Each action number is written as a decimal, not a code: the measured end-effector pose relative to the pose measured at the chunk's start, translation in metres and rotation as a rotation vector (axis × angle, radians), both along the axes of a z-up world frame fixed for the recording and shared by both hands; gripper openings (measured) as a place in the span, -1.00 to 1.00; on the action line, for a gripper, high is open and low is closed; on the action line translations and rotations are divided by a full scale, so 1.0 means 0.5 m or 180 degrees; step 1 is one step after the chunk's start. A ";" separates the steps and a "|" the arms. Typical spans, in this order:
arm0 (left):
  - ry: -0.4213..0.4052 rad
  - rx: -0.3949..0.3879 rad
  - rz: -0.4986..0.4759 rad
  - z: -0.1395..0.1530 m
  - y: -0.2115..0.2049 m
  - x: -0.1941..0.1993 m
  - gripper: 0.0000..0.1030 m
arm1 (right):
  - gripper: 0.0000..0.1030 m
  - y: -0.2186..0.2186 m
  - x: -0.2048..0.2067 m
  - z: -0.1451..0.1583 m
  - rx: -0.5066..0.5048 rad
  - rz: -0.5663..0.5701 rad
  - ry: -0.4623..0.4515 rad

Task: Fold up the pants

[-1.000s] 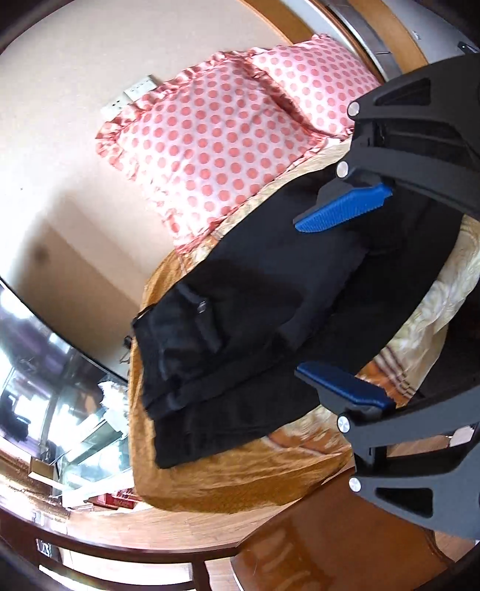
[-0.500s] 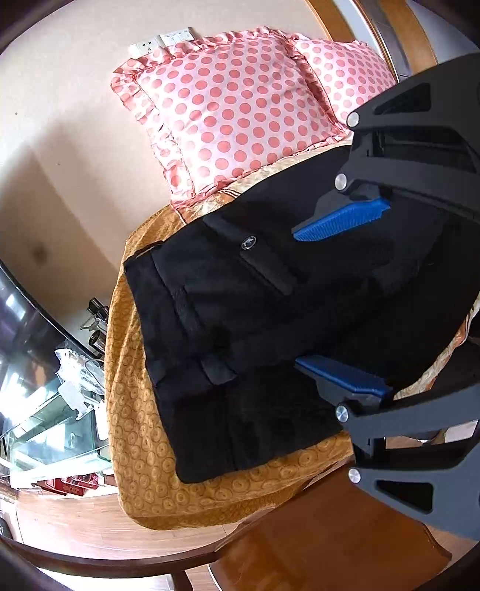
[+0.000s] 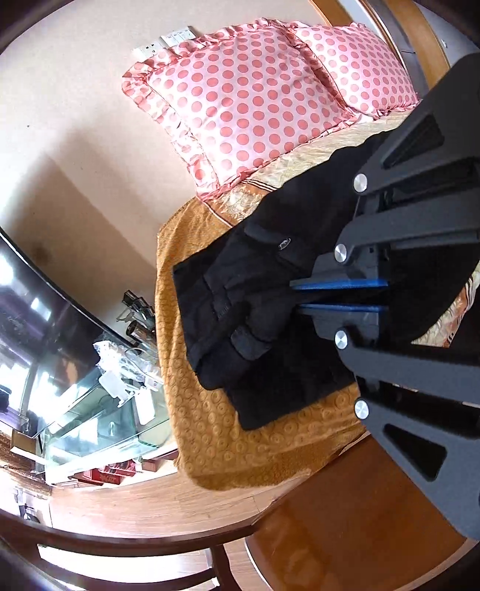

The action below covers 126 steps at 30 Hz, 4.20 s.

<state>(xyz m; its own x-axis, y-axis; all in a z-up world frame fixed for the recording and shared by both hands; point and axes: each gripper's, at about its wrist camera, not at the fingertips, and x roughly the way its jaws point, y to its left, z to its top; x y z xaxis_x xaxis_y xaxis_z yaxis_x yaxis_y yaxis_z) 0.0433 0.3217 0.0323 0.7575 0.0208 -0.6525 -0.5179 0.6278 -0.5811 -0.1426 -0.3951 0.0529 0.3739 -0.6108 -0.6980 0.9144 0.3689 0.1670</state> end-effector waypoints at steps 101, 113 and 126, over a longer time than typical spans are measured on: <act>0.0161 0.0969 -0.2972 -0.046 -0.622 0.090 0.65 | 0.11 -0.022 -0.208 -0.057 0.0578 -0.0226 -0.1014; 0.0179 0.0985 -0.2971 -0.045 -0.625 0.095 0.67 | 0.04 -0.087 -0.173 -0.099 0.1011 -0.0108 -0.1324; 0.0151 0.1011 -0.2992 -0.046 -0.629 0.094 0.67 | -0.87 -0.101 -0.157 -0.097 0.0287 -0.0263 -0.0247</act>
<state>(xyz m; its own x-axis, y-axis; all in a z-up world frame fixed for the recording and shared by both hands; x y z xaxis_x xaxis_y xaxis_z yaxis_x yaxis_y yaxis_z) 0.0903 0.0072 0.0091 0.5288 -0.3957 -0.7509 0.2519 0.9180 -0.3063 -0.2211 -0.4456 0.0042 0.3799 -0.5778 -0.7224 0.9240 0.2732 0.2674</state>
